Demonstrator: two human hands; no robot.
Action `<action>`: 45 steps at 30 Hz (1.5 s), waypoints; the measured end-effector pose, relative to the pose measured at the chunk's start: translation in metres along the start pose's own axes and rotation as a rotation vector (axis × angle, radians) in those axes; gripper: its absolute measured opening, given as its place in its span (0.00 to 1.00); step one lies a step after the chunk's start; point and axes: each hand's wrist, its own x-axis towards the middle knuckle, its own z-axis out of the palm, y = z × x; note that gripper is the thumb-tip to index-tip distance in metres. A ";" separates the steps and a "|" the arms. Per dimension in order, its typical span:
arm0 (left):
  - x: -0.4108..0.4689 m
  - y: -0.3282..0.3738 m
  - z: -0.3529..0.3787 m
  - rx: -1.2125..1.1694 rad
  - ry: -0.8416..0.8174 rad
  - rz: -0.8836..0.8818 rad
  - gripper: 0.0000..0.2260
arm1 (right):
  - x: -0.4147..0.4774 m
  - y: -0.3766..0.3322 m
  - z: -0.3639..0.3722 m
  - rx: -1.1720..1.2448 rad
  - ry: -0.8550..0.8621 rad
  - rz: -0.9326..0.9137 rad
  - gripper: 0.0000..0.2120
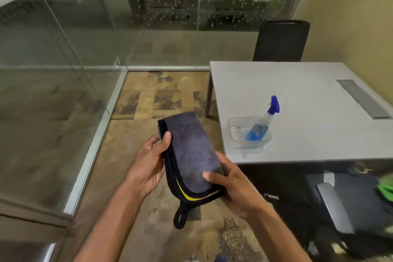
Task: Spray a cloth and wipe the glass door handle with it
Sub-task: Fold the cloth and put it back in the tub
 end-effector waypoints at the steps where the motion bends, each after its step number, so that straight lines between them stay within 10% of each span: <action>1: 0.004 -0.010 0.014 -0.004 -0.007 -0.019 0.24 | -0.006 -0.004 -0.014 -0.004 0.029 0.002 0.21; 5: 0.013 -0.046 0.062 0.062 -0.145 -0.063 0.17 | -0.024 -0.015 -0.067 0.008 0.150 -0.016 0.21; 9: 0.025 -0.074 0.090 0.235 -0.323 -0.122 0.31 | -0.036 -0.022 -0.109 -0.004 0.242 -0.035 0.21; 25: 0.158 -0.134 0.111 0.183 -0.343 -0.294 0.46 | 0.018 -0.044 -0.220 0.045 0.250 0.193 0.24; 30: 0.196 -0.145 0.139 0.124 -0.288 -0.270 0.27 | 0.060 -0.049 -0.249 0.094 0.303 0.219 0.22; 45: 0.354 -0.167 0.161 0.547 -0.081 -0.227 0.16 | 0.179 -0.026 -0.293 -0.095 0.658 0.250 0.25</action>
